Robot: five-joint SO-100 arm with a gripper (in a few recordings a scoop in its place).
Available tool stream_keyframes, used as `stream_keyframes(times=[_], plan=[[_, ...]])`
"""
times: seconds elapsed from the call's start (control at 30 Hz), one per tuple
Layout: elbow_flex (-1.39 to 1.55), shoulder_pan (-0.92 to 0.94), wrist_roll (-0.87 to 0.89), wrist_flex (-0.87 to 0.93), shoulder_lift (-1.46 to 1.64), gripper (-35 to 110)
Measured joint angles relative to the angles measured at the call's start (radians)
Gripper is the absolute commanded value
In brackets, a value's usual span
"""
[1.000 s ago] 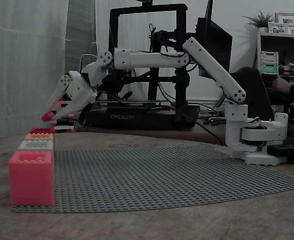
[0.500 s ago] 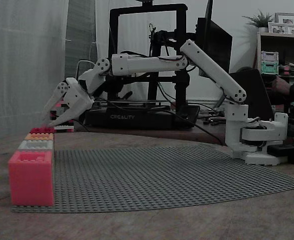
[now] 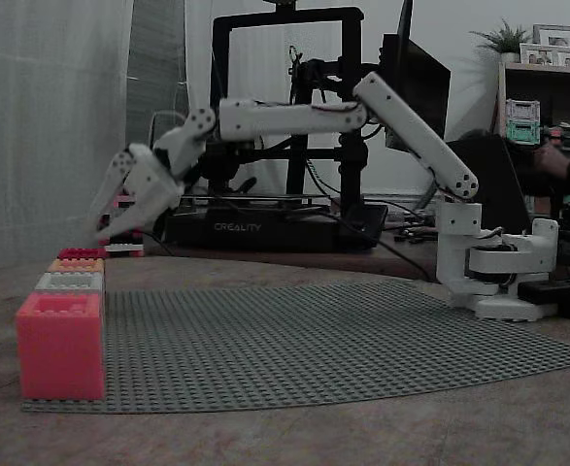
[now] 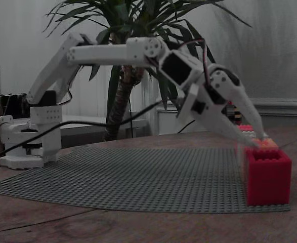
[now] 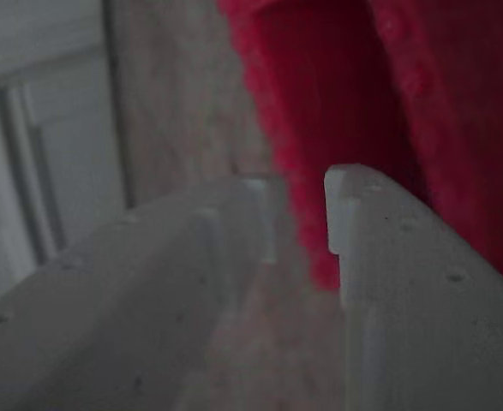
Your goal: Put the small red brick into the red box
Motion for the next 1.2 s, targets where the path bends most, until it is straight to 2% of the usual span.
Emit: stream_keyframes(times=[0.13,0.23,0.37,0.57,0.73,0.97,1.2], plan=[[0.055,-0.02,-0.003,0.156,0.184,0],[0.204,-0.051,0.006,0.275,0.387,0],[0.565,-0.095,0.008,0.373,0.701,0],[1.229,-0.156,0.017,0.391,1.198,0],[1.634,-0.209,0.041,0.391,1.56,0],[1.922,-0.236,0.06,0.445,1.954,0],[2.037,-0.256,0.049,0.512,2.229,0]])
